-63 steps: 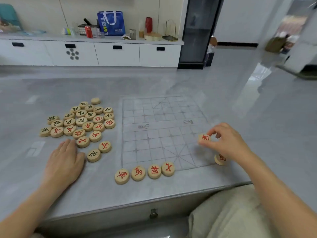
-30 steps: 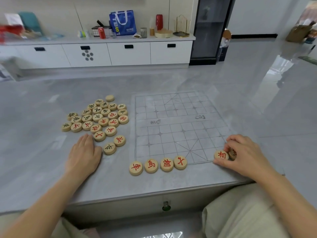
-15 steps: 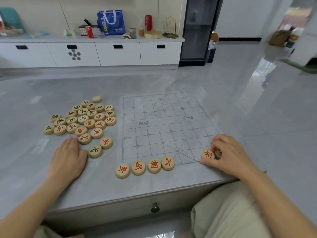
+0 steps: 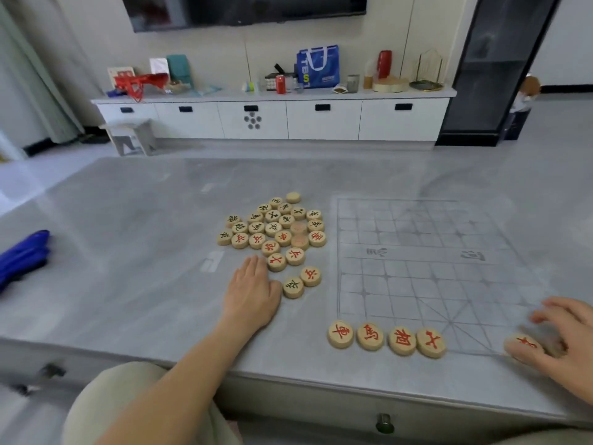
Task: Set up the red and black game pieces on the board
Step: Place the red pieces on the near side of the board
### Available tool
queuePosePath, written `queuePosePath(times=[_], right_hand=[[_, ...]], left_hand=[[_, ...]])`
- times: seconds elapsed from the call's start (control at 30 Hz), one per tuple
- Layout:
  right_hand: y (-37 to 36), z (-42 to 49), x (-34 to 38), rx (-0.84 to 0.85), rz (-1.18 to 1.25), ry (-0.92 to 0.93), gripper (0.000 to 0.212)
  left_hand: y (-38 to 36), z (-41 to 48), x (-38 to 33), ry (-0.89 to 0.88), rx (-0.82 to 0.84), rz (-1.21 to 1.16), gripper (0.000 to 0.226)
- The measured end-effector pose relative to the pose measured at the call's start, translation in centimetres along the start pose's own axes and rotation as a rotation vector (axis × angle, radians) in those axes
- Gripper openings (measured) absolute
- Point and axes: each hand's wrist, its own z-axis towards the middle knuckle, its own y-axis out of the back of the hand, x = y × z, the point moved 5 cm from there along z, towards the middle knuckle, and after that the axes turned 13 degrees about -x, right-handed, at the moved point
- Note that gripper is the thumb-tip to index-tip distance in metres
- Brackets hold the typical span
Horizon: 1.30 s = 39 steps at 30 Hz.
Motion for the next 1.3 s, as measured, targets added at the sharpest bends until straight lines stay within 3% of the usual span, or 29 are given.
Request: queuePosePath(times=[0.13, 0.3, 0.37, 0.5, 0.67, 0.77, 0.9, 1.03, 1.3], right_hand=[[0.8, 0.8, 4.8, -0.004, 0.086, 0.047, 0.062], [-1.3, 2.0, 14.3, 0.075, 0.162, 0.242, 0.083], [-2.4, 2.6, 18.4, 0.111, 0.224, 0.296, 0.077], [-5.8, 4.1, 26.1, 0.160, 0.288, 0.396, 0.039], [-9.9, 6.0, 34.1, 0.181, 0.280, 0.430, 0.044], [-11.9, 6.6, 36.6, 0.172, 0.143, 0.450, 0.052], [-13.2, 6.4, 37.4, 0.151, 0.060, 0.463, 0.052], [-10.4, 6.7, 35.5, 0.115, 0.268, 0.390, 0.046], [-0.6, 6.3, 17.6, 0.041, 0.251, 0.137, 0.032]], left_hand=[[0.0, 0.1, -0.1, -0.002, -0.008, 0.006, 0.063], [0.0, 0.1, 0.0, 0.002, -0.001, -0.013, 0.064], [0.0, 0.1, 0.0, 0.004, -0.013, -0.019, 0.063], [-0.2, 0.3, 0.3, 0.014, -0.024, -0.047, 0.056], [-0.3, 0.5, 0.9, 0.074, -0.087, -0.077, 0.051], [-0.4, 0.5, 1.0, 0.082, -0.090, -0.067, 0.051], [-0.5, 0.6, 0.9, 0.061, -0.103, -0.046, 0.051], [-0.5, 0.5, 1.0, 0.070, -0.088, -0.053, 0.051], [-0.8, 0.9, 1.4, 0.071, -0.081, -0.027, 0.050]])
